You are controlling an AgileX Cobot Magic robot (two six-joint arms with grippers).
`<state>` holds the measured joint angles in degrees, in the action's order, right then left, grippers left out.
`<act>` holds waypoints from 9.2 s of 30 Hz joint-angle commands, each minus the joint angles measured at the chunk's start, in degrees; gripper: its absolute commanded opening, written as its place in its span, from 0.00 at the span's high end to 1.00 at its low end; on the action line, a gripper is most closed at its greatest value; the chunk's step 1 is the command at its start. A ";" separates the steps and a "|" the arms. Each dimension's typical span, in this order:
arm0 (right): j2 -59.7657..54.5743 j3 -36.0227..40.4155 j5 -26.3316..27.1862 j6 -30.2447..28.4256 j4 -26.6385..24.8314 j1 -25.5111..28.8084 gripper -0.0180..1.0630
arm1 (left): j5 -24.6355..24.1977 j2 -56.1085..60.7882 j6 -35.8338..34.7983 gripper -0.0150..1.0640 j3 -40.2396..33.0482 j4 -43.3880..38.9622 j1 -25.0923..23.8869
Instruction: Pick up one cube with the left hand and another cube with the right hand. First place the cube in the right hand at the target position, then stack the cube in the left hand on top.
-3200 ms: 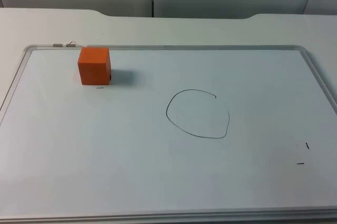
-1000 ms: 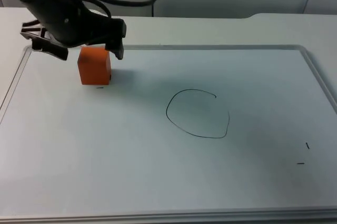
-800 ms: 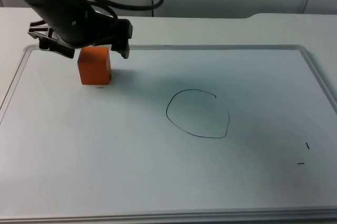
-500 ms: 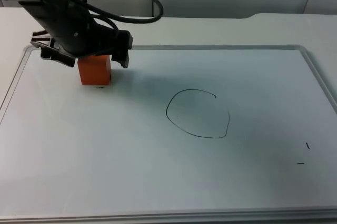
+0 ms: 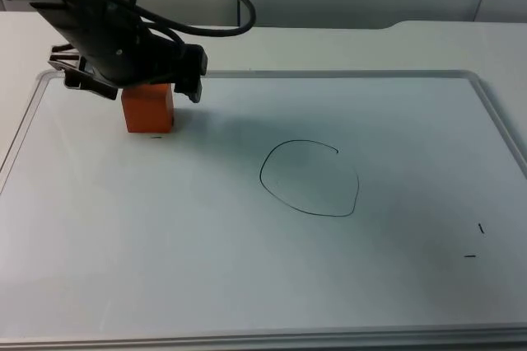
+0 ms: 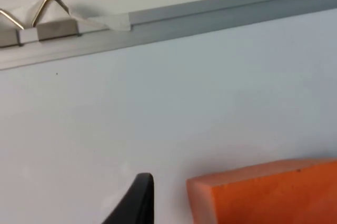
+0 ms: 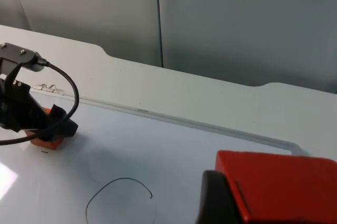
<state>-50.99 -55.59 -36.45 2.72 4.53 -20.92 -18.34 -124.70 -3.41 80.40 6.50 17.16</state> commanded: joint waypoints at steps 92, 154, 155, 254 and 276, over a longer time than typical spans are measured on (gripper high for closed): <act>-11.11 0.18 -2.99 -4.83 -3.93 -0.25 0.99 | -26.75 82.00 -1.00 0.96 -38.52 -11.68 0.25; -68.62 -16.07 17.34 3.94 3.29 -12.85 0.99 | -26.61 82.00 -1.00 0.96 -38.52 -11.68 0.25; -68.62 -16.07 17.33 3.94 3.16 -12.85 0.99 | -26.61 82.00 -1.00 0.96 -38.52 -11.68 0.25; 10.29 -1.19 12.02 -13.21 -0.18 -12.85 0.15 | -15.33 28.66 24.47 0.96 -7.46 8.54 15.92; 10.29 -1.19 11.92 -13.21 -0.16 -12.85 0.15 | -18.43 4.64 30.42 0.96 11.54 10.32 19.00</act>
<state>-40.95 -56.95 -25.25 -10.14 4.67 -33.53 -36.00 -119.03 26.65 90.34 15.90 35.83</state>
